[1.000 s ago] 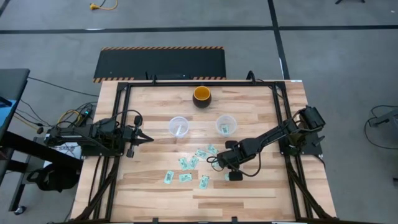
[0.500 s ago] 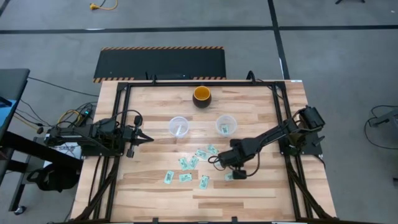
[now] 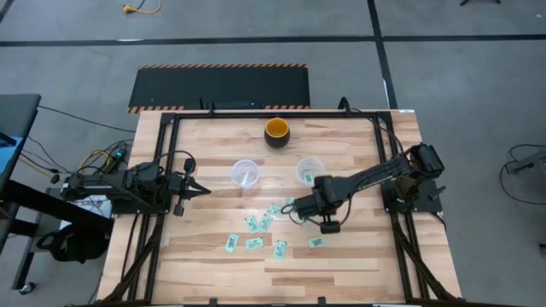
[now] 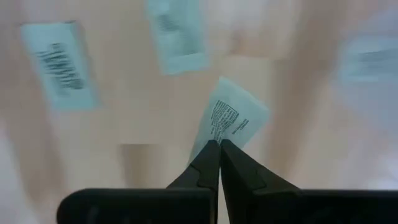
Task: Pick and place Stevia / Truvia into bins
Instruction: Put the stevia packet into the right transparent container
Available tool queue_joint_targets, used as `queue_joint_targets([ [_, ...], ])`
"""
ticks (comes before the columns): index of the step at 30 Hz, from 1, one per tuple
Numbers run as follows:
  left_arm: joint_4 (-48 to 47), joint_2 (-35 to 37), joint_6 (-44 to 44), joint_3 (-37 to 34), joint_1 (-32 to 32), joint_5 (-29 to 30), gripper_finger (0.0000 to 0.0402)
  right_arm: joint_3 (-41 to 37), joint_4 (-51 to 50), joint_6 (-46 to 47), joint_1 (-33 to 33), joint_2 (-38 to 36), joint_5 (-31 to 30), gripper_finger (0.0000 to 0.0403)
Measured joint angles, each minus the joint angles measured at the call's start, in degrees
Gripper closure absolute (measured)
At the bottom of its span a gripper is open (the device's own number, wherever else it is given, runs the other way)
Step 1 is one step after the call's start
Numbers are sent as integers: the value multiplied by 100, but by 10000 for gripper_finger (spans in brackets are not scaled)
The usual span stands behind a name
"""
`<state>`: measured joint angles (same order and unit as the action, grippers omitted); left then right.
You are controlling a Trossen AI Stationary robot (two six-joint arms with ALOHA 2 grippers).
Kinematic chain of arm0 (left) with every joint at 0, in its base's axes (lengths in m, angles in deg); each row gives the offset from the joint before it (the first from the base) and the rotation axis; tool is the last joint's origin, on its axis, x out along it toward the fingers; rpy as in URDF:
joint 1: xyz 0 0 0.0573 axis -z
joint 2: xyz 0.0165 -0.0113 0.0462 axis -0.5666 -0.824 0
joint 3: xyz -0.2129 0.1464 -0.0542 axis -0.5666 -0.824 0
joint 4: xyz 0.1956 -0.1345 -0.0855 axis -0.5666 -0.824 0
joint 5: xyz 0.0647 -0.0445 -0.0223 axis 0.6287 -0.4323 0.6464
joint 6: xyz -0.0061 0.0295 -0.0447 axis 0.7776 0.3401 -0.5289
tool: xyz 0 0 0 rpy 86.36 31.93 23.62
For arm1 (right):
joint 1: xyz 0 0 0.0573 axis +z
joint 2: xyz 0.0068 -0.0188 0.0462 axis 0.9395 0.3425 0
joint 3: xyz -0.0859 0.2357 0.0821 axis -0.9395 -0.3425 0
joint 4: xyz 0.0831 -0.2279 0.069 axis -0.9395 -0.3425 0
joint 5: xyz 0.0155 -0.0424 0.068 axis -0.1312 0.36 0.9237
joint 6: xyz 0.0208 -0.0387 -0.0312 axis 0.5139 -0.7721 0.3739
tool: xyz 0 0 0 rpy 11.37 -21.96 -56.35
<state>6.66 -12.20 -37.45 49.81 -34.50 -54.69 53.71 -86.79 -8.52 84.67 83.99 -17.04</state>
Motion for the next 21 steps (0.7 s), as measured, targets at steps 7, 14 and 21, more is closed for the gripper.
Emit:
queue_joint_targets([
  [7,1,0,-1,1,0,-1,401,797,-463,-980,-781,-11,-1114,403],
  [14,1,0,-2,0,0,0,401,927,-543,-1789,-1784,25,-964,403],
  [21,3,0,-3,1,1,0,401,923,-337,-2204,-2258,33,-449,392],
])
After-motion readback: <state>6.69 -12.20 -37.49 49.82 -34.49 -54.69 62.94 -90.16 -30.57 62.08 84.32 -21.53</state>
